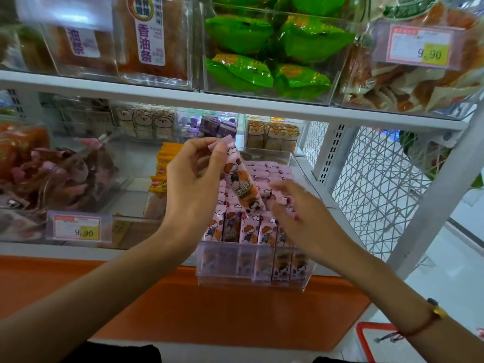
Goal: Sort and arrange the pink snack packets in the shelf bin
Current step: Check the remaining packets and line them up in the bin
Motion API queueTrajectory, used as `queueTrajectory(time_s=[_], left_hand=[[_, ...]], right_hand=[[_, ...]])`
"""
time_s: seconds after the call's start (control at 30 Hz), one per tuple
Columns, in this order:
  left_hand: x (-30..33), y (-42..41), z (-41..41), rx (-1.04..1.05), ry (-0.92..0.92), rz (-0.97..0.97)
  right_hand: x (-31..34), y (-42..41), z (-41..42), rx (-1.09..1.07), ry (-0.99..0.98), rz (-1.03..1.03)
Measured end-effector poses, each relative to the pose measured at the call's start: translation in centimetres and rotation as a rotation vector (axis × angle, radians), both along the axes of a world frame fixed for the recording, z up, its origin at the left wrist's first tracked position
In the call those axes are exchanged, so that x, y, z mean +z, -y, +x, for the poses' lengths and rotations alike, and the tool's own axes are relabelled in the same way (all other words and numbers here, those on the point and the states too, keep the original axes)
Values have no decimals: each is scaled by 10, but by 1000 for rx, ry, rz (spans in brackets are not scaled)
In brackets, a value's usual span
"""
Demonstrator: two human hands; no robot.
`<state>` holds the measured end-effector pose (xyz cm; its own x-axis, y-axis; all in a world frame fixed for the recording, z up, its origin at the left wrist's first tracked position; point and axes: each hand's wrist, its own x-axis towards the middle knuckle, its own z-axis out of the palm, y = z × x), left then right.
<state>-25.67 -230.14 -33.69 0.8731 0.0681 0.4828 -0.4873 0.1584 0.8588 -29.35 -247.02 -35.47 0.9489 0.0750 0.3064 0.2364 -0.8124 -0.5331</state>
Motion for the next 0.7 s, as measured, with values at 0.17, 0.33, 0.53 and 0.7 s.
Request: queueTrajectory(time_s=[0.17,0.33,0.53,0.7], left_hand=[[-2,3,-11,-56,88,79],[-6,1,-6,-162,16,100],[-19,-1,-1,-157,13,410],[-26,4,-1,-108,71,566]], right_hand=[[14,-24,-4,154,-9,476],[12,-25,3,74,17,538],[9,-12,9,-30,-202,1022],[9,-13,9,-3,-189,1057]])
